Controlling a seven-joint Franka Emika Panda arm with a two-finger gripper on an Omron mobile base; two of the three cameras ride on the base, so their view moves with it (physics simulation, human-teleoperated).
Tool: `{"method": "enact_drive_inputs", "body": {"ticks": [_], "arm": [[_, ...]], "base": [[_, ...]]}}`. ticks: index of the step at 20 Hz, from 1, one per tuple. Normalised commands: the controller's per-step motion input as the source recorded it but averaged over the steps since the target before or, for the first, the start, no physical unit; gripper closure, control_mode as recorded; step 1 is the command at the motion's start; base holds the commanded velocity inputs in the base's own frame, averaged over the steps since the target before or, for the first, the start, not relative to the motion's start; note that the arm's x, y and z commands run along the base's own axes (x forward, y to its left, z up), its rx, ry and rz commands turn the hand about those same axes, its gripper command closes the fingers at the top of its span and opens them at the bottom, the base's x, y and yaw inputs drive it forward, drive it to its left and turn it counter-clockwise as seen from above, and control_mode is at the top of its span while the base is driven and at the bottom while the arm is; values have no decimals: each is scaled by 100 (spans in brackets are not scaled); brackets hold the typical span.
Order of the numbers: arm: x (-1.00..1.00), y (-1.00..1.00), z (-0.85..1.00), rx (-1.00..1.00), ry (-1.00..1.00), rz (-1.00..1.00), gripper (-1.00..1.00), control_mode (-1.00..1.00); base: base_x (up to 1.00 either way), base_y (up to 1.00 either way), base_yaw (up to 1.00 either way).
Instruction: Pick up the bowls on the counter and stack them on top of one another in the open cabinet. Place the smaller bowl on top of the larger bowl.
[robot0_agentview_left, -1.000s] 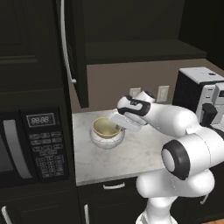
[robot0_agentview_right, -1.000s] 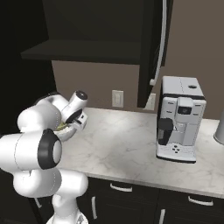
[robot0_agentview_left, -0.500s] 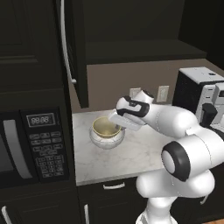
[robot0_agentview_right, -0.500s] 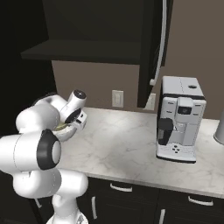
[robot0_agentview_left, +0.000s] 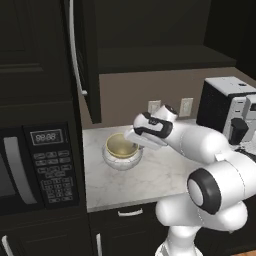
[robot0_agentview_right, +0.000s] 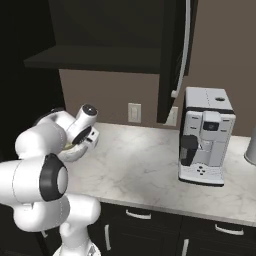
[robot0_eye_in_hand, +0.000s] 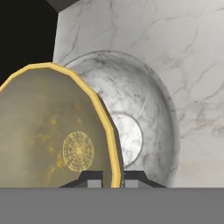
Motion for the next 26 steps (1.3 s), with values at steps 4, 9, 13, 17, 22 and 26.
{"method": "enact_drive_inputs", "body": {"ticks": [4,9,13,17,22,26], "arm": [[-17,-2,-2,0,-2,0,100,-100],[-2,0,-3,-1,0,0,-100,-100],[0,-1,0,0,0,0,-100,-100],[0,-2,6,0,0,0,-100,-100],[-4,0,26,0,-1,0,-100,-100],[-22,0,27,0,0,0,-100,-100]], "base": [[0,0,0],[0,0,0],[0,0,0],[0,0,0],[0,0,0],[0,0,0]]}}
